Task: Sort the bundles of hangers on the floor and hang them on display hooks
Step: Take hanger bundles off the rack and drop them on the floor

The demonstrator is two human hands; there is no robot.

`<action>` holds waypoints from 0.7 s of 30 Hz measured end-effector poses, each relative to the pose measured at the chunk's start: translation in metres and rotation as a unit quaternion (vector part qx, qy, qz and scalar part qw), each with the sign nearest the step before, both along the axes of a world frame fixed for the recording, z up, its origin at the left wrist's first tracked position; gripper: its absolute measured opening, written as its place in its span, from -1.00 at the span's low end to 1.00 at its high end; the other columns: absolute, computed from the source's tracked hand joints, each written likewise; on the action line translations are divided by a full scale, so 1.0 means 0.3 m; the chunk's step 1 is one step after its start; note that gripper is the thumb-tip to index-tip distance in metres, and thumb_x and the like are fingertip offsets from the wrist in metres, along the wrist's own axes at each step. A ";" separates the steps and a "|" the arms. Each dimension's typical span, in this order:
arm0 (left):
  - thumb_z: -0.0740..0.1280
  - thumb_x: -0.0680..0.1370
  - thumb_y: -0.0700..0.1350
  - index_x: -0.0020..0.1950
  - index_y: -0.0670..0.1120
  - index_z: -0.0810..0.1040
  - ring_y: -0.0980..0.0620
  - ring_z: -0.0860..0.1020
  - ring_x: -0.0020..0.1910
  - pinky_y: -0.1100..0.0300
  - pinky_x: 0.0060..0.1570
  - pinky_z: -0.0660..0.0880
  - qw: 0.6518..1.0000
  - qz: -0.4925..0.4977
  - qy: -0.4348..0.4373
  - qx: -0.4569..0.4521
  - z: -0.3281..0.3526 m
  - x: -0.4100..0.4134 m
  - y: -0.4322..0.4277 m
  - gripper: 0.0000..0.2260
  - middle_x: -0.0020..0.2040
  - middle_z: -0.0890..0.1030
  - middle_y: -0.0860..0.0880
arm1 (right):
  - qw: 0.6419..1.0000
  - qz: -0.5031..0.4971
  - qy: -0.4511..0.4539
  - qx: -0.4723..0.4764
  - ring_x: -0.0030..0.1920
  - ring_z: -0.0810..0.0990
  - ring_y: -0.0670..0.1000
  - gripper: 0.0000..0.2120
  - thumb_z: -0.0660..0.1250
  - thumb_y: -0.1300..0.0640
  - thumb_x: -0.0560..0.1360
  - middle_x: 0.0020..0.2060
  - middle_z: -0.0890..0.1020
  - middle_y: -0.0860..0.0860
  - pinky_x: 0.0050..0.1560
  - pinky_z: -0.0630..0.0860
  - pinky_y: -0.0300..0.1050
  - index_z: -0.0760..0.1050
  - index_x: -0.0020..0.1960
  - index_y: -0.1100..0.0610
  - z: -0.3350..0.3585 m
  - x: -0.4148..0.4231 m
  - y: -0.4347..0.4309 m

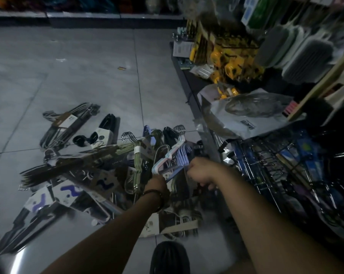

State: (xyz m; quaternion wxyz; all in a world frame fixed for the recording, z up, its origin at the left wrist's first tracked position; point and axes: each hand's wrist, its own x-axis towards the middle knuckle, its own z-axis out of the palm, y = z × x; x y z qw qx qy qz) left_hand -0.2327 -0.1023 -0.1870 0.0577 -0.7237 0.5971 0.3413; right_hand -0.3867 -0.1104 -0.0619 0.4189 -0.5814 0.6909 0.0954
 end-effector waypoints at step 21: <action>0.30 0.64 -0.19 0.39 -0.31 0.51 -0.20 0.57 0.28 -0.02 0.36 0.48 0.942 0.208 0.242 0.100 0.231 0.369 0.220 -0.65 0.36 0.56 -0.31 | 0.907 -0.339 -0.225 0.108 0.15 0.64 0.34 -0.40 0.26 -0.26 0.64 0.30 0.56 0.32 -0.07 0.65 0.19 0.36 0.46 0.17 -0.067 0.253 0.163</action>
